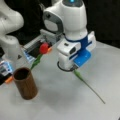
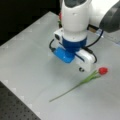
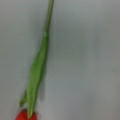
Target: Flower insertion into a vase
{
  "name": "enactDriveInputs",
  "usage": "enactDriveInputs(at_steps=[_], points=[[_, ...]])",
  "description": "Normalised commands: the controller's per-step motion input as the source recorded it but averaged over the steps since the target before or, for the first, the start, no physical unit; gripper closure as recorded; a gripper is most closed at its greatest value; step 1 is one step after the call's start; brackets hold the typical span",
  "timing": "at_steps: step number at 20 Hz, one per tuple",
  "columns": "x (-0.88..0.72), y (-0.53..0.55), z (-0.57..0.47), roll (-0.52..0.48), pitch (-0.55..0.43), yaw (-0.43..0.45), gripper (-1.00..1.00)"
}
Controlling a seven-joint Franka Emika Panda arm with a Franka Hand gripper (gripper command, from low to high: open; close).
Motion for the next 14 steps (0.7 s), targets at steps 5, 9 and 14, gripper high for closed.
enactDriveInputs(at_steps=[5, 9, 14], points=[[0.06, 0.06, -0.09, -0.029, -0.027, 0.117, -1.00], [0.08, 0.01, -0.26, -0.055, -0.043, 0.137, -1.00], [0.09, 0.00, -0.27, -0.085, -0.078, 0.106, -1.00]])
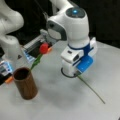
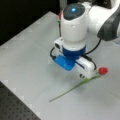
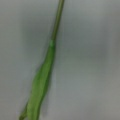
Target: Flower insertion into a vase
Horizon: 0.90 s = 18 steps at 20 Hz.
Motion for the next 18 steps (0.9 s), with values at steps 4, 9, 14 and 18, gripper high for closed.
enactDriveInputs(at_steps=[4, 9, 14, 18], points=[[0.09, -0.01, -0.27, -0.106, -0.065, 0.116, -1.00], [0.09, -0.03, -0.29, -0.140, -0.060, 0.115, -1.00], [0.12, 0.00, -0.26, -0.221, -0.041, 0.087, -1.00], [0.18, 0.06, -0.26, -0.262, -0.032, 0.054, -1.00]])
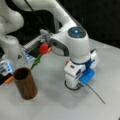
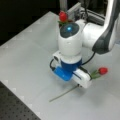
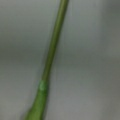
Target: Flower insertion into a vase
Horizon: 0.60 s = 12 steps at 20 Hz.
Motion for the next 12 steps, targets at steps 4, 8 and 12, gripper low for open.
enactDriveInputs(at_steps=[4, 8, 12], points=[[0.21, 0.12, -0.21, -0.316, -0.015, 0.016, -1.00], [0.21, 0.13, -0.13, -0.367, 0.020, 0.017, -1.00], [0.19, 0.12, -0.07, -0.380, 0.044, 0.023, -1.00]])
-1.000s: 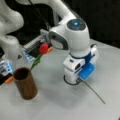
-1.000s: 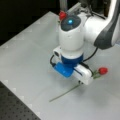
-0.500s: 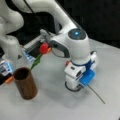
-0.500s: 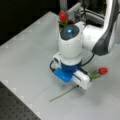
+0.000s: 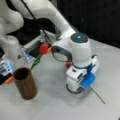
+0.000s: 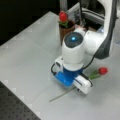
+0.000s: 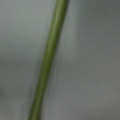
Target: Flower insertion into a vase
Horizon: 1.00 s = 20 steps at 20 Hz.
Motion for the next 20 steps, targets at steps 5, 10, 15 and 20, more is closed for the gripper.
enactDriveInputs(at_steps=[5, 10, 15, 20], points=[[0.16, 0.10, -0.09, -0.331, 0.035, 0.015, -1.00], [0.18, 0.14, -0.17, -0.254, -0.004, 0.009, 1.00], [0.22, 0.19, -0.23, -0.212, -0.033, -0.002, 1.00], [0.19, 0.22, -0.25, -0.193, -0.011, -0.010, 1.00]])
